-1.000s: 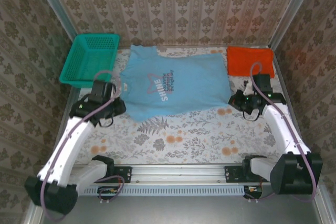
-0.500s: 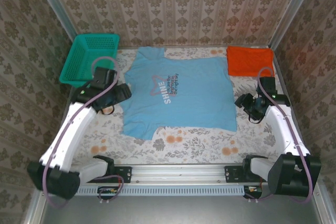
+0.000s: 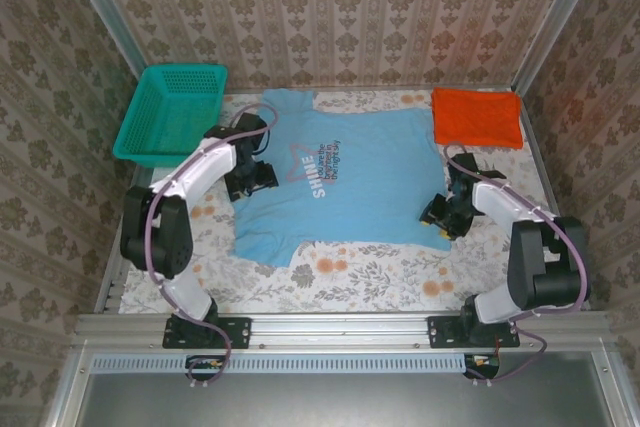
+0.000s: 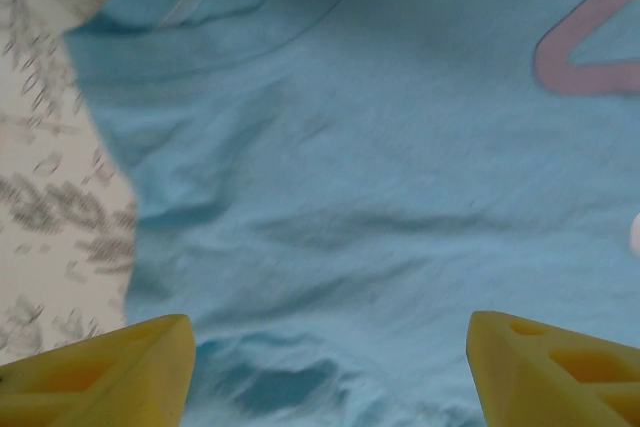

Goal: Fold and stack the t-shirts

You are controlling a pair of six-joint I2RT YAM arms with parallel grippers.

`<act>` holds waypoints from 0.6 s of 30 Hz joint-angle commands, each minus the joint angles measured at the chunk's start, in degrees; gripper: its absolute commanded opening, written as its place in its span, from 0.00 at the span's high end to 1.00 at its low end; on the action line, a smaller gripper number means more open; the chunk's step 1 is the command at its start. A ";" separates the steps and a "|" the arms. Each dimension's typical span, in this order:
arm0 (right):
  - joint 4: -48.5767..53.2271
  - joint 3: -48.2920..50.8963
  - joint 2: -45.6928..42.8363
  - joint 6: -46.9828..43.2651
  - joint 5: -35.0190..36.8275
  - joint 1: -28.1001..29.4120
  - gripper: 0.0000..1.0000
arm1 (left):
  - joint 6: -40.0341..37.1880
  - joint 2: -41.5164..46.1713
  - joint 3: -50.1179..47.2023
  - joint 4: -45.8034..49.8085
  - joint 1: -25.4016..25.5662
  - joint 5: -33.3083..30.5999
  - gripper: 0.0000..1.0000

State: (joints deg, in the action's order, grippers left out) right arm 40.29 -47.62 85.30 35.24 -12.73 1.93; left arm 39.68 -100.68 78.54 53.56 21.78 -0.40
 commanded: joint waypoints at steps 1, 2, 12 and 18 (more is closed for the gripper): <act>-0.69 0.41 1.16 1.15 0.28 0.53 0.55 | -0.44 -4.67 3.75 2.52 0.47 0.31 0.29; -0.39 0.54 1.04 1.31 1.15 0.53 0.55 | 0.02 -6.00 4.01 3.01 0.42 0.39 0.31; -0.72 6.35 -1.45 4.59 3.77 -1.30 0.57 | 3.69 -5.66 -7.17 2.39 -2.45 -2.71 0.34; -1.66 7.58 -0.55 4.05 3.34 -2.02 0.56 | 4.88 -6.81 -8.95 4.20 -6.06 -7.36 0.35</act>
State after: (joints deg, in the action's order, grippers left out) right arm 38.48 -42.09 84.36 38.87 -10.94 0.40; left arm 42.54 -107.13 70.37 55.18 17.04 -4.40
